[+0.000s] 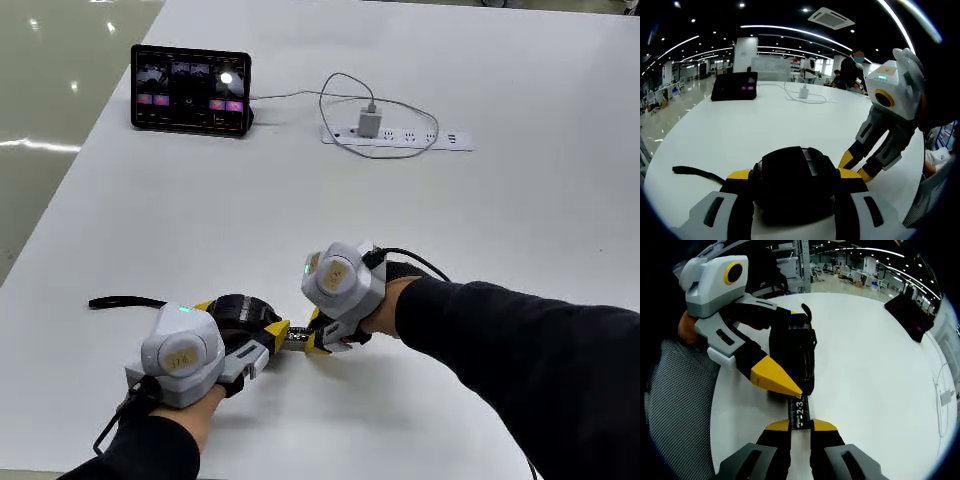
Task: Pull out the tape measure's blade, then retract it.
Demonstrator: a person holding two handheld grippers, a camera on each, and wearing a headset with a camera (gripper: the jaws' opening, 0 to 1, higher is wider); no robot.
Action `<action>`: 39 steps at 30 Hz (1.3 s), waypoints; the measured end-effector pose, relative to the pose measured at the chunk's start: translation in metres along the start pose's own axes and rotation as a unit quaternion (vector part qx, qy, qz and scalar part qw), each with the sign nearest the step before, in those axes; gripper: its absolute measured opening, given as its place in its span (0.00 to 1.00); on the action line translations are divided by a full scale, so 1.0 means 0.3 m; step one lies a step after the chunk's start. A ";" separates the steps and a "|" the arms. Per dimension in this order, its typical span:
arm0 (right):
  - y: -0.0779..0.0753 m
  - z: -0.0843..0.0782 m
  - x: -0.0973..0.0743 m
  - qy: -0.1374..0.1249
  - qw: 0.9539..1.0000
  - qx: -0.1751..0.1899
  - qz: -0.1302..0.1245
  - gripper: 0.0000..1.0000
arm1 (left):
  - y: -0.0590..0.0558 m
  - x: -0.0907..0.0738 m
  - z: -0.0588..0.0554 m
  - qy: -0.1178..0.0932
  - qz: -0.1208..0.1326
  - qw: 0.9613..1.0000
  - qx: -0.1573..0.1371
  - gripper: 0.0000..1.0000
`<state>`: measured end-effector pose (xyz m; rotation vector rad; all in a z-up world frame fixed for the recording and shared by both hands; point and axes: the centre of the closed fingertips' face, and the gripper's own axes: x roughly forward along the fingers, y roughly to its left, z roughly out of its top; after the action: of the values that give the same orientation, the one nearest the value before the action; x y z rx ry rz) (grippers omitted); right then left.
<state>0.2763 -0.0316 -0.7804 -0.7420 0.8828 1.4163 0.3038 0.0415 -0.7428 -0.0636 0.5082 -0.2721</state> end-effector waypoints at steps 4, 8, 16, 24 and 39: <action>0.001 0.007 0.003 -0.004 1.000 -0.002 0.001 0.10 | 0.000 0.000 0.000 0.000 0.000 1.000 -0.001 0.60; 0.001 0.013 0.010 -0.003 1.000 -0.004 -0.001 0.10 | -0.001 -0.001 0.001 -0.001 -0.001 1.000 -0.002 0.60; 0.003 0.029 0.019 -0.012 1.000 -0.003 0.001 0.10 | 0.001 -0.004 0.002 -0.003 -0.002 1.000 -0.009 0.60; 0.002 0.048 0.029 -0.021 1.000 -0.001 0.003 0.10 | 0.001 -0.004 0.003 -0.003 -0.003 1.000 -0.011 0.60; 0.006 0.077 0.046 -0.034 0.999 -0.002 0.001 0.10 | 0.003 -0.002 0.004 -0.004 -0.003 1.000 -0.012 0.60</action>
<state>0.2756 -0.0047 -0.7807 -0.6933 0.8274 1.4368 0.3042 0.0426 -0.7418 -0.0894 0.5034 -0.2725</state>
